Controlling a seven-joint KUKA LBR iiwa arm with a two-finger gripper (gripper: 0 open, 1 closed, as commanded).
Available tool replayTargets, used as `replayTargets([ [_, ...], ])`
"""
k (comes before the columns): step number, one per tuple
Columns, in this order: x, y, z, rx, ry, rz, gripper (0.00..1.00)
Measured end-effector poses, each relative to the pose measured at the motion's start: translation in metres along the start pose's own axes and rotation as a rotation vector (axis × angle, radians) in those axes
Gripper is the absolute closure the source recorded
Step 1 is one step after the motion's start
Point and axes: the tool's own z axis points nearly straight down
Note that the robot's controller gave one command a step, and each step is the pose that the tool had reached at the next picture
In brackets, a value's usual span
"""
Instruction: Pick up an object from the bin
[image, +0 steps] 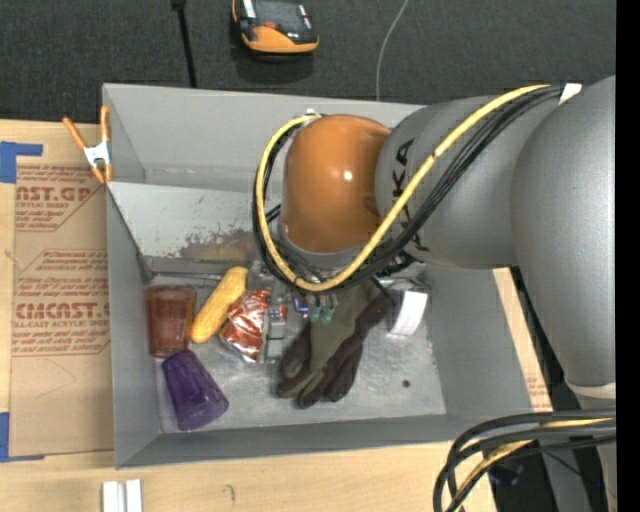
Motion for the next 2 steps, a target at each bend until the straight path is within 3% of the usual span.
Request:
replayTargets([
  [1,-0.002,-0.001,-0.005,-0.001,-0.007,0.001,0.0],
  [2,0.003,-0.018,0.042,-0.002,-0.015,-0.012,0.0],
])
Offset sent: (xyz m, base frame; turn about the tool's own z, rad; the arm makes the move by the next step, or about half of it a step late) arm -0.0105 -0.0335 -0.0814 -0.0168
